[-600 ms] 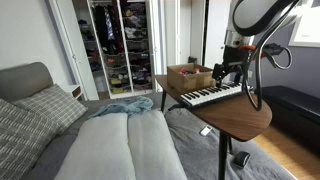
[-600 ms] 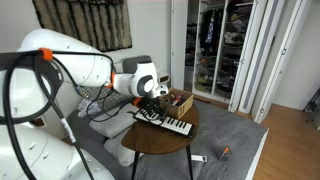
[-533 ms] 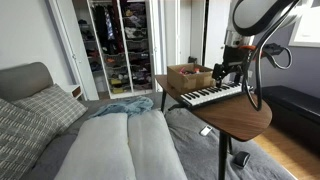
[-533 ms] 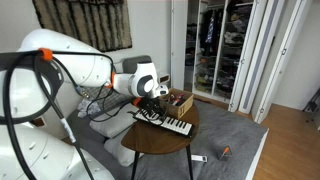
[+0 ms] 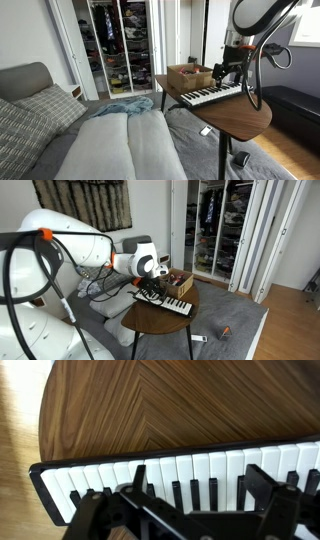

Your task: Press the key on the keyboard

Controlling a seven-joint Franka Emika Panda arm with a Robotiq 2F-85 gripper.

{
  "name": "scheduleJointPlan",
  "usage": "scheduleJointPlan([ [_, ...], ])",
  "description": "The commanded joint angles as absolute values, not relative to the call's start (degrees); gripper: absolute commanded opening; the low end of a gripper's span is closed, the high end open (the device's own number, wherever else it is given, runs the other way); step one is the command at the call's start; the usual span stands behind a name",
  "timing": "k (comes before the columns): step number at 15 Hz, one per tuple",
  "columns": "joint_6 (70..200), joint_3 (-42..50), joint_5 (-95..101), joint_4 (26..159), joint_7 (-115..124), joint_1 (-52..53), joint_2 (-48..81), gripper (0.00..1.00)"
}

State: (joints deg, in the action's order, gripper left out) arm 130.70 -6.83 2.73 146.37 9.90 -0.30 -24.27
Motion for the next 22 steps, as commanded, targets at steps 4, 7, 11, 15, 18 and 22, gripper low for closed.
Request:
scheduleJointPlan([
  [4,130.07,-6.27,5.09,146.20,10.05,-0.85,-25.31,1.00],
  [7,129.71,-4.09,6.17,146.15,7.43,-1.78,-26.81,1.00],
  [11,128.17,0.30,4.77,145.72,1.96,-2.18,-27.83,1.00],
  [15,129.73,2.99,4.94,145.94,-1.92,-2.65,-26.99,0.67],
  [18,130.41,4.23,5.00,145.76,-4.73,-2.56,-26.16,0.45],
  [22,131.10,5.35,4.46,145.66,-7.83,-2.25,-24.68,0.16],
])
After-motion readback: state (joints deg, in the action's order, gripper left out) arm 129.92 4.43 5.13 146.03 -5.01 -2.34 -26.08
